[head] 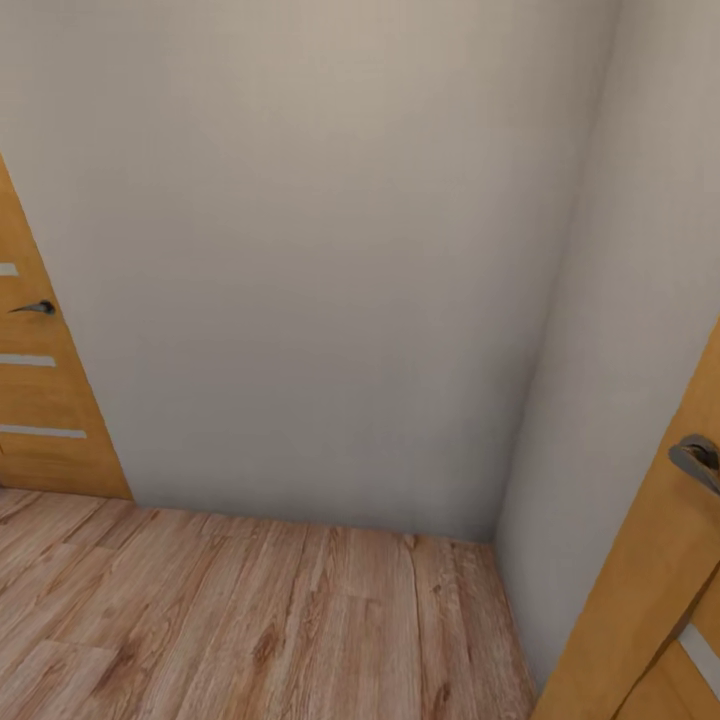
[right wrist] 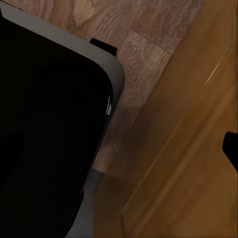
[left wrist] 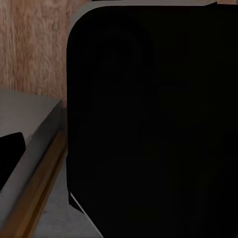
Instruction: Move the two storage containers from the living room to the garage. In the garage, place one container on the floor and stack the other container on top of it (either order is fine).
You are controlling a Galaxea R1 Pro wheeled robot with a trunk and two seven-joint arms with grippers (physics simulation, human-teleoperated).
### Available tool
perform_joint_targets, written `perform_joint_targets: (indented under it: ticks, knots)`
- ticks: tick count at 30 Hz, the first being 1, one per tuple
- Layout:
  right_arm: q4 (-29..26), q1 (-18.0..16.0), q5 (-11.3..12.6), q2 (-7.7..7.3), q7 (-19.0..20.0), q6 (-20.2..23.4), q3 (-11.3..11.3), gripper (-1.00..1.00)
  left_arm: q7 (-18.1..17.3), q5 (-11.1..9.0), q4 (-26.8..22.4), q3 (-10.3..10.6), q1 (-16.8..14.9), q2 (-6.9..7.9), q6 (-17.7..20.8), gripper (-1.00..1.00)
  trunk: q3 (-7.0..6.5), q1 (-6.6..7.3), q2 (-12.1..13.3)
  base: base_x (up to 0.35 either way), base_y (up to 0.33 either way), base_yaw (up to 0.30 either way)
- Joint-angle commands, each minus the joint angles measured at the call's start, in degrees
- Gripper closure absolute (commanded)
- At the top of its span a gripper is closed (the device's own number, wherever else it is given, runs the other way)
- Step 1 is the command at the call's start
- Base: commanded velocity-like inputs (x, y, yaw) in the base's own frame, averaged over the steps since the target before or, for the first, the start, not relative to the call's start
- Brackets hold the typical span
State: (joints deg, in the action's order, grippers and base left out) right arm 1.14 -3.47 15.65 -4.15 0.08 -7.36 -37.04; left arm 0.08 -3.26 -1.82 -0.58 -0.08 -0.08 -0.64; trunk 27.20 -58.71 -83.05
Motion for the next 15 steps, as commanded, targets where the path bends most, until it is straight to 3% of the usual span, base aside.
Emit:
perform_joint_targets:
  ticks: [1,15]
  knots:
    - [0.11,-0.05,0.52,0.02,0.01,-0.28,-0.49,-1.00,0.01,-0.34,-0.02,-0.03,-0.01,-0.01,-0.07,-1.00,0.05,-0.02,-0.02,0.241,0.000,0.000]
    - [0.14,-0.05,0.52,0.07,0.01,-0.28,-0.49,-1.00,0.01,-0.34,-0.02,-0.01,-0.01,-0.01,-0.06,-1.00,0.05,-0.02,-0.02,0.296,0.000,0.005]
